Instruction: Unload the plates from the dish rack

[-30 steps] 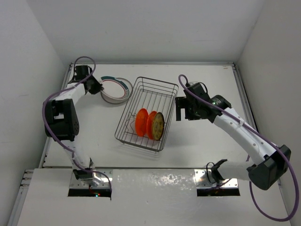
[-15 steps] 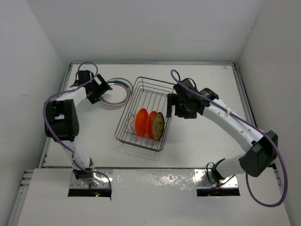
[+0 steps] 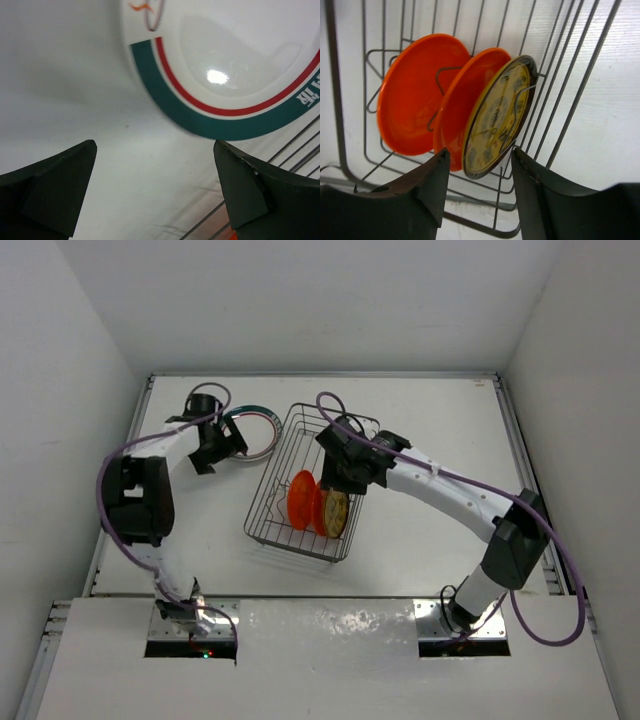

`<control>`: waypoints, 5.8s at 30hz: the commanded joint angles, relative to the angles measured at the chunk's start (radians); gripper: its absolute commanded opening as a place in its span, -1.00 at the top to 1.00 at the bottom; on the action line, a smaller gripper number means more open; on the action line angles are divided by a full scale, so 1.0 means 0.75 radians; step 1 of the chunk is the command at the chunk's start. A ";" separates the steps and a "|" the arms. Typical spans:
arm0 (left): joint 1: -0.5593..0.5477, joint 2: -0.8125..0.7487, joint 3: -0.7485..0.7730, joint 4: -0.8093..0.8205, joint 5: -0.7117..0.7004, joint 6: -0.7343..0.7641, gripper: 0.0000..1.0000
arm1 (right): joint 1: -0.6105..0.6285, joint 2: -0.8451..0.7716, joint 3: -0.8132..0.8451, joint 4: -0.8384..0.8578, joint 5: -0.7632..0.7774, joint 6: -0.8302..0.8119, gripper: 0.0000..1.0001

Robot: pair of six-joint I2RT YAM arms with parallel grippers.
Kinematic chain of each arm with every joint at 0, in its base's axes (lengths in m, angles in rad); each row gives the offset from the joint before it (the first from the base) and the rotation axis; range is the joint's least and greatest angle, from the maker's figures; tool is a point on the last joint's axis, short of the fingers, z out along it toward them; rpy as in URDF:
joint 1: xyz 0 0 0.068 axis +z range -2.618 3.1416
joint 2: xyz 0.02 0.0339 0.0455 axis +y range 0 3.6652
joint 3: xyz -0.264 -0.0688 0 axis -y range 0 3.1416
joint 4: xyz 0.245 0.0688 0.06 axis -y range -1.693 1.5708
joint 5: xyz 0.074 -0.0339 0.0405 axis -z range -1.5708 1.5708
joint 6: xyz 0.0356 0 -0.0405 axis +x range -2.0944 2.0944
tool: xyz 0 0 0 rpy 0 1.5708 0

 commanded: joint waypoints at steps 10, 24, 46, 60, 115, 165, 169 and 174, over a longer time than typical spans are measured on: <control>0.010 -0.508 0.033 -0.118 -0.064 -0.023 -1.00 | 0.025 0.085 -0.050 0.089 0.121 0.079 0.05; -0.018 -0.725 -0.096 -0.227 -0.056 0.063 -1.00 | 0.041 0.118 -0.031 0.073 0.136 0.190 0.76; -0.164 -0.662 0.131 -0.358 -0.191 0.169 -1.00 | -0.586 -0.047 0.196 -0.201 0.313 -0.327 0.99; -0.186 -0.684 0.107 -0.427 -0.213 0.216 -1.00 | -0.797 0.582 0.560 -0.191 0.218 -0.534 -0.01; -0.188 -0.674 0.113 -0.452 -0.273 0.220 -1.00 | -0.020 -0.252 0.257 -0.039 0.278 0.074 1.00; -0.182 -0.727 0.350 -0.534 -0.784 -0.031 -1.00 | 0.058 0.473 0.705 -0.184 0.138 -0.123 -0.54; -0.178 -0.801 0.334 -0.519 -0.853 -0.029 -1.00 | 0.115 0.512 0.705 -0.195 0.174 -0.090 -0.41; -0.176 -0.819 0.242 -0.493 -0.805 -0.005 -1.00 | 0.137 0.504 0.540 -0.087 0.122 -0.033 0.01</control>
